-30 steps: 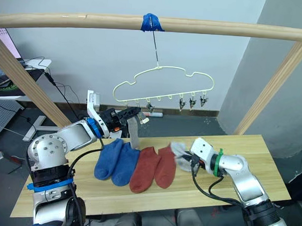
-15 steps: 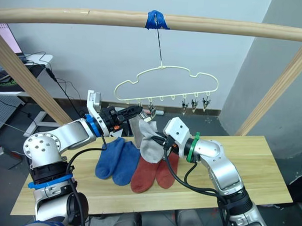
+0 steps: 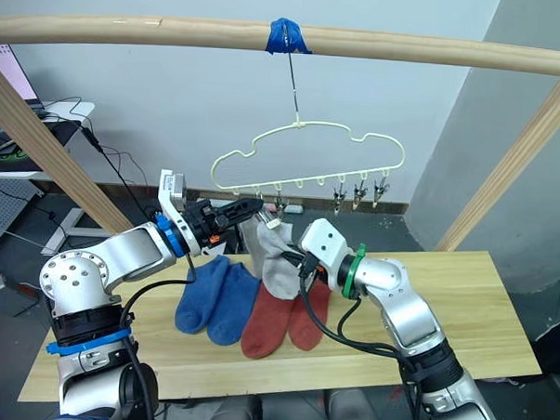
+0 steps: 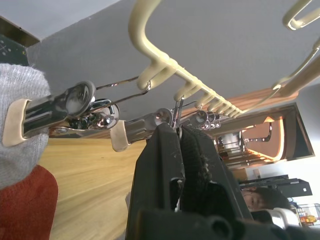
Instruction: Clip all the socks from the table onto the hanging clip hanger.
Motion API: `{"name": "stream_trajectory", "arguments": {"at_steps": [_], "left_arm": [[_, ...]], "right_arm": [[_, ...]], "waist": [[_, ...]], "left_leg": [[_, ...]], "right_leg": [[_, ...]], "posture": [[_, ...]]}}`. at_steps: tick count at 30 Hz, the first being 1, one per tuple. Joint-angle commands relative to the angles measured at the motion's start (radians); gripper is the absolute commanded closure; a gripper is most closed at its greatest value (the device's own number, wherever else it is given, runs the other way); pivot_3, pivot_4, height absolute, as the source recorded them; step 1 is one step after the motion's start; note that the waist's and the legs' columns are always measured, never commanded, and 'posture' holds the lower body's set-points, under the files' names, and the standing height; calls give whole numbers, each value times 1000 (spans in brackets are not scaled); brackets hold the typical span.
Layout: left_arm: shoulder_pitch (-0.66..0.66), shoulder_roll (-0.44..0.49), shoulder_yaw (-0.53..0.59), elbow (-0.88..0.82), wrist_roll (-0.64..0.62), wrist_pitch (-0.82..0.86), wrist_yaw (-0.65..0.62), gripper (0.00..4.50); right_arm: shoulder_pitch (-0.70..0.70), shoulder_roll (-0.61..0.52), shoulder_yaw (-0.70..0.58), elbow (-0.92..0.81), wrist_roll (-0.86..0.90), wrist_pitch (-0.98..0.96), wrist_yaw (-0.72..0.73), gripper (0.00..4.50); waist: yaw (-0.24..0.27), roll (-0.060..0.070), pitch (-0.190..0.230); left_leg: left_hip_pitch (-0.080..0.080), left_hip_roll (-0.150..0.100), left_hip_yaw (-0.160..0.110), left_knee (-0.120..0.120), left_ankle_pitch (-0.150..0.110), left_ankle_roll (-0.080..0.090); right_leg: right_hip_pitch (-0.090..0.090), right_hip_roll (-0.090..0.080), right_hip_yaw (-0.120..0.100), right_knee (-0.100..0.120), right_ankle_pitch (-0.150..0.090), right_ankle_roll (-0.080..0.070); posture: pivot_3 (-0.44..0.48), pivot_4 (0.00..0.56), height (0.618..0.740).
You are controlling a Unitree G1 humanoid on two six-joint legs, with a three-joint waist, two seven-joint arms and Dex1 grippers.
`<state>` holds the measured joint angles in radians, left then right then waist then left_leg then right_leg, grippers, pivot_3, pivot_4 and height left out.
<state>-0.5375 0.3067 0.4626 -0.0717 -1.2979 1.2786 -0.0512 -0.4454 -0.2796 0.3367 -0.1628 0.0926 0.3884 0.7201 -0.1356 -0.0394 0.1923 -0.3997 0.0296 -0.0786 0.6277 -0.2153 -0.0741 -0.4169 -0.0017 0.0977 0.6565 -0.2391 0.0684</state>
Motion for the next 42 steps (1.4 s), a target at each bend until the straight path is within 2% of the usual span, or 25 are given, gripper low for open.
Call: {"name": "stream_trajectory", "arguments": {"at_steps": [1,5,17,19,20,21,24,27,30,35,38,42], "left_arm": [[9,24,-27,-47,-30,-8,-34,4500],[12,39,-43,-48,-14,-39,-53,4500],[38,78,-46,-81,-33,-74,-71,785],[51,108,-41,-117,-48,-67,-69,176],[68,139,-41,-148,-48,-57,-74,42],[82,162,-43,-168,-50,-52,-77,42],[117,211,-81,-215,-21,-67,-119,0],[136,228,-148,-246,81,-128,-166,0],[152,202,-183,-248,172,-220,-185,0],[197,204,-254,-265,293,-314,-253,0],[243,202,-360,-282,470,-467,-313,0],[268,168,-448,-277,629,-631,-348,0]], "right_arm": [[-28,16,-15,-9,3,-39,-13,4486],[-34,18,-19,-10,6,-44,-10,4486],[-33,30,-15,8,4,-39,-18,4500],[-29,40,-14,15,11,-30,-18,4500],[-25,46,-14,21,24,-18,-10,4500],[-24,50,-14,25,33,-10,-3,4500],[-22,54,-14,38,32,-12,-1,3779],[-4,37,-16,38,34,-10,14,2774],[28,-1,-30,26,34,-15,30,1638],[60,-47,-48,5,43,-16,38,76],[105,-100,-88,-57,70,5,58,76],[143,-153,-139,-145,113,43,68,76]], "waist": [[0,0,0],[2,0,0],[5,0,0],[5,0,0],[3,0,0],[0,0,1],[3,1,1],[15,1,1],[27,1,1],[34,1,2],[34,1,2],[39,1,2]], "left_leg": [[0,0,0,0,0,0],[-1,0,0,0,0,0],[-1,0,0,-1,0,0],[-1,0,0,-1,0,0],[-1,0,0,-1,0,0],[-1,0,1,-1,0,0],[-1,0,1,-2,0,0],[-1,0,1,-2,0,0],[-1,0,1,-2,0,0],[-2,0,1,-2,0,0],[-2,0,2,-3,0,0],[-2,0,2,-3,0,0]], "right_leg": [[0,0,0,0,0,0],[-1,0,0,0,0,0],[-2,0,0,0,0,0],[-2,0,0,0,0,0],[-2,0,1,0,0,0],[-3,0,1,0,0,0],[-3,0,1,0,0,-1],[-3,0,1,0,0,-1],[-3,0,1,0,-1,-2],[-3,0,1,-1,-2,-3],[-4,0,1,-1,-1,-3],[-3,0,1,-1,-2,-3]], "posture": [[-80,171,740],[-75,171,740],[-71,167,740],[-68,167,740],[-65,165,740],[-65,165,740],[-57,163,740],[-55,159,740],[-57,159,740],[-57,159,740],[-81,153,740],[-91,153,740]]}}
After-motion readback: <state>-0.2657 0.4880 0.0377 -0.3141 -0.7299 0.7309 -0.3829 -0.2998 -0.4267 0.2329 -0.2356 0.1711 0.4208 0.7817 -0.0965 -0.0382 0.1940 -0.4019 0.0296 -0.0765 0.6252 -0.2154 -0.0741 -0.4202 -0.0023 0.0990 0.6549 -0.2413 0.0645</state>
